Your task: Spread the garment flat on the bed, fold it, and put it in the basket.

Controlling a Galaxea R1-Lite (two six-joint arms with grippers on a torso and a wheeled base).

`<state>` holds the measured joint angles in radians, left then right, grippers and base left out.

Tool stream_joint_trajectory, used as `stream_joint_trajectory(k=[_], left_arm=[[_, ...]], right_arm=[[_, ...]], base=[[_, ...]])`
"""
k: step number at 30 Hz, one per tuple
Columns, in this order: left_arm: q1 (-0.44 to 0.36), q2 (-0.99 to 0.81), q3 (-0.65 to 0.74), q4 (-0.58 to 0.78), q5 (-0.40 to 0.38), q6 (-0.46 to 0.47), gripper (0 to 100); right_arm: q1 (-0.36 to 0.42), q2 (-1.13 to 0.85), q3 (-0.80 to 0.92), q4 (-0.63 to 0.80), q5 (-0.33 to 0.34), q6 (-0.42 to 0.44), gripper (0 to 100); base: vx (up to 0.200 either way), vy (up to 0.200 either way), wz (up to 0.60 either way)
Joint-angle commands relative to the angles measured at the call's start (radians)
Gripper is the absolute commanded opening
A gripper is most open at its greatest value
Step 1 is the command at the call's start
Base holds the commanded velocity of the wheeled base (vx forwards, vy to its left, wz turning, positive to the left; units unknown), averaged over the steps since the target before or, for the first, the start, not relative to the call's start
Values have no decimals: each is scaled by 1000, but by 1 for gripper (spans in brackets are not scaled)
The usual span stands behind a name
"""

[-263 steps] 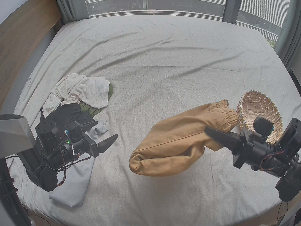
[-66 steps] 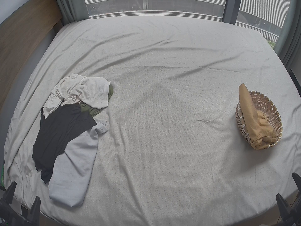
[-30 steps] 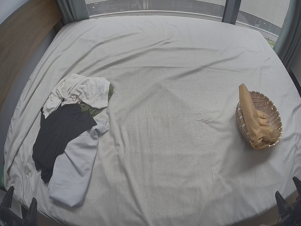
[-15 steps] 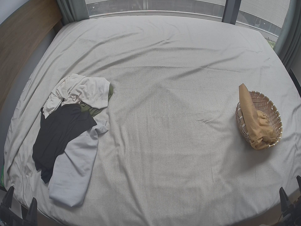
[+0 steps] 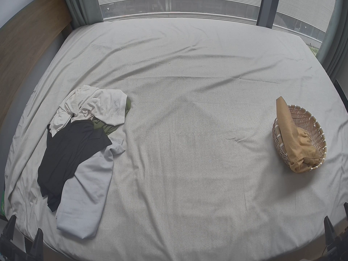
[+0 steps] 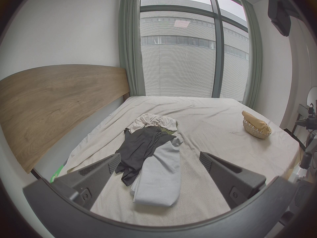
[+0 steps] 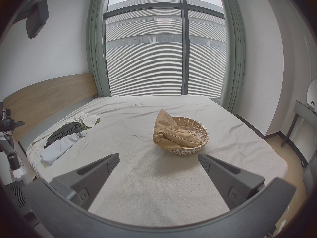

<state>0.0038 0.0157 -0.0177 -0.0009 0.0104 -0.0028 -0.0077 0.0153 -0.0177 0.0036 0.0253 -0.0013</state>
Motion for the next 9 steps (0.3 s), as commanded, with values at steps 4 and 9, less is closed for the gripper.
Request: stream_joint_trajectory(k=[4,9], left_arm=[[1,-16,18,-1,0,-2,100],[1,-16,18,-1,0,-2,100]], right_arm=[[0,-15,18,-1,1,1,100],[0,-15,18,1,1,-3,100]], base=[[0,0,0],[0,0,0]])
